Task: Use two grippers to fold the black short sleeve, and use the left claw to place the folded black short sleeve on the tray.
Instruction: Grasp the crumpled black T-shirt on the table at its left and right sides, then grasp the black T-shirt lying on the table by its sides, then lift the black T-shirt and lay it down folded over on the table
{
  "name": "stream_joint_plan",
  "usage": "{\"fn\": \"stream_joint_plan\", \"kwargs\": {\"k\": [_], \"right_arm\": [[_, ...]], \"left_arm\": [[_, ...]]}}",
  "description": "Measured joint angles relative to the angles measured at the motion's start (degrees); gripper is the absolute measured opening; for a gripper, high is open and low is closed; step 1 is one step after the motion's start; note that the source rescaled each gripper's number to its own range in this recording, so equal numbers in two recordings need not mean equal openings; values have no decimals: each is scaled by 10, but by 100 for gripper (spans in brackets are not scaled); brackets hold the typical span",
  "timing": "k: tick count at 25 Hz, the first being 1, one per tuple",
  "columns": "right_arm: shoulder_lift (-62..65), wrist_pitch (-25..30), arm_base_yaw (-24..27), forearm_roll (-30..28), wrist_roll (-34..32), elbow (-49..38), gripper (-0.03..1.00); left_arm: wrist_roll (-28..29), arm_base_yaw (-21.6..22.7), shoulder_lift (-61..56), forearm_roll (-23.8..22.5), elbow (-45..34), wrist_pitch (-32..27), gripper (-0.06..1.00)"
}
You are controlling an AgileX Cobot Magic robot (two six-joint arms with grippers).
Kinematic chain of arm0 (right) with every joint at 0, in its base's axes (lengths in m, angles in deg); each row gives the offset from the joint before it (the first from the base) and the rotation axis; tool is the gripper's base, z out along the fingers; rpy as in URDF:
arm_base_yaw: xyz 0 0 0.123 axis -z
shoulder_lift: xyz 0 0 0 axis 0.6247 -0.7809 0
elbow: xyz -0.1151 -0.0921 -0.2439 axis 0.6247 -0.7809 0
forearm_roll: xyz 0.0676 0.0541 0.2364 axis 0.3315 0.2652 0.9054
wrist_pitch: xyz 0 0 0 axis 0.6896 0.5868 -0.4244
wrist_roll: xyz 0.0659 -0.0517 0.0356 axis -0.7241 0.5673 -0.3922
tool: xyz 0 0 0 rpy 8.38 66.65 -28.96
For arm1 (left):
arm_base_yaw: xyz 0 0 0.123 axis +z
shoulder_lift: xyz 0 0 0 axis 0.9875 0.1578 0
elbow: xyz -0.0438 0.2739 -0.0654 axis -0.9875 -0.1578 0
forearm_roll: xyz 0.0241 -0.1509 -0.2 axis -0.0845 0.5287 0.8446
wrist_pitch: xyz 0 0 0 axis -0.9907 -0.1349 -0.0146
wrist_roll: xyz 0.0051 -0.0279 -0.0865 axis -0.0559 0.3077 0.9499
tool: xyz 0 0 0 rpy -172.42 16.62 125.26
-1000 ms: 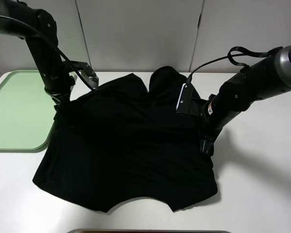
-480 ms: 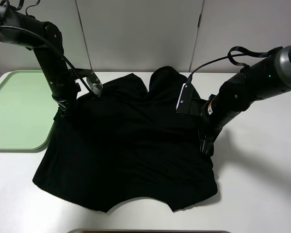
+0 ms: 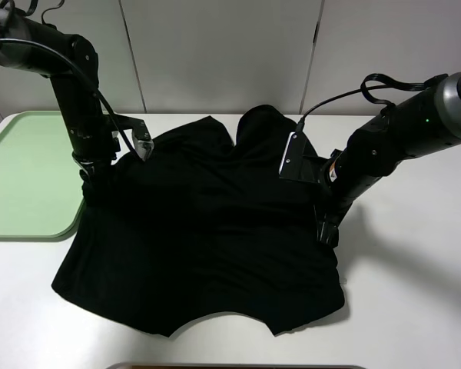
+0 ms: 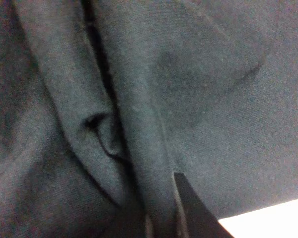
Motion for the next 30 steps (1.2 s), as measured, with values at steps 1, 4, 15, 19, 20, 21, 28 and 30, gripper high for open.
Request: {"fn": "stream_joint_plan", "kwargs": {"k": [1,4,15,19,20,21,28,30], "right_arm": [[0,0,0,0,0,0,0],[0,0,0,0,0,0,0],[14,24,0,2,-37,0,0],[65,46,0,3,-50,-1,0],[84,50,0,3,-50,-1,0],[104,54,0,3,-50,-1,0],[252,82,0,4,-63,-1,0],[296,83,0,4,-72,-1,0]], "left_arm": [[1,0,0,-8,0,-7,23],[15,0,0,-8,0,-19,4],[124,0,-42,21,0,-31,0],[128,0,-89,54,0,-38,0],[128,0,-99,59,0,-44,0],[130,0,-123,64,0,-56,0],[157,-1,-229,108,0,-63,0],[157,-6,-268,126,0,-64,0]]}}
